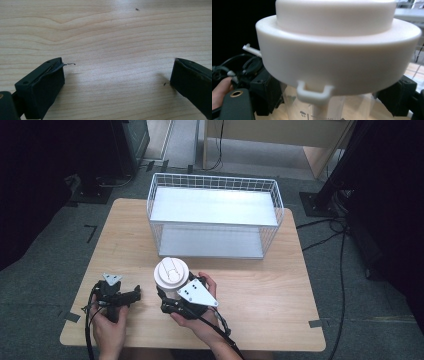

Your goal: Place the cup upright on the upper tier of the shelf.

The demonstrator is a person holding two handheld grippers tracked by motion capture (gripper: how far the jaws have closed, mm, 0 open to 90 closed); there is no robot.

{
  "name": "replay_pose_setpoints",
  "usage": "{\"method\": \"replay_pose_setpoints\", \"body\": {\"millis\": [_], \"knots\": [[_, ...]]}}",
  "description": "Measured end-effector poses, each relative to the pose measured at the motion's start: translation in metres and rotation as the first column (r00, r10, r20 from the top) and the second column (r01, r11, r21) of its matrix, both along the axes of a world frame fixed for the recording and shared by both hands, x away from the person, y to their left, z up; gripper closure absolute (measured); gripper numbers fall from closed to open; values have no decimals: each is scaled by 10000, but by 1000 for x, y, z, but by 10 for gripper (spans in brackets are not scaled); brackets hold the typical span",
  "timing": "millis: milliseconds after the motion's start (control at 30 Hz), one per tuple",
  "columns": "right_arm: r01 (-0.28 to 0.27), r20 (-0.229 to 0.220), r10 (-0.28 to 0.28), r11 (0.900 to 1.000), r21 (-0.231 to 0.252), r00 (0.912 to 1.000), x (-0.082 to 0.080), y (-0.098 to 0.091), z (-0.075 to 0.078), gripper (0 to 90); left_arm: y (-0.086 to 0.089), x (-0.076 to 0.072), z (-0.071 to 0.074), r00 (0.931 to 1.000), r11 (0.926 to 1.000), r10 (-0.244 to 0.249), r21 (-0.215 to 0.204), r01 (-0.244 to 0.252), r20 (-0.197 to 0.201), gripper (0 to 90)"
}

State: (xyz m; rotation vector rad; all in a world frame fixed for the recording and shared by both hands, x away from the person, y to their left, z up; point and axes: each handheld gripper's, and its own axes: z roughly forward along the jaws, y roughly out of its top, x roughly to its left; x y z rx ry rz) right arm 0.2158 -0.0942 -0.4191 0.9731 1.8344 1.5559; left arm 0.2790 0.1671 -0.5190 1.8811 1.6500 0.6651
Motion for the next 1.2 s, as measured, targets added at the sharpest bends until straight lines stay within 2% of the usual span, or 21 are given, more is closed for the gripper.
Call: {"method": "replay_pose_setpoints", "body": {"millis": [267,467,933,1200], "knots": [[567,492,-570,9984,71,9972,7,-13,20,161,0,0,0,10000,10000,-7,18,7,5,0],[927,933,-936,9956,145,9912,13,-22,35,161,0,0,0,10000,10000,-6,15,6,7,0],[1992,1583,-2048,9786,508,9659,31,-43,72,160,0,0,0,10000,10000,10,2,-10,31,0],[2195,1798,-2293,9729,725,9566,42,-51,91,160,0,0,0,10000,10000,-10,14,10,18,0]]}}
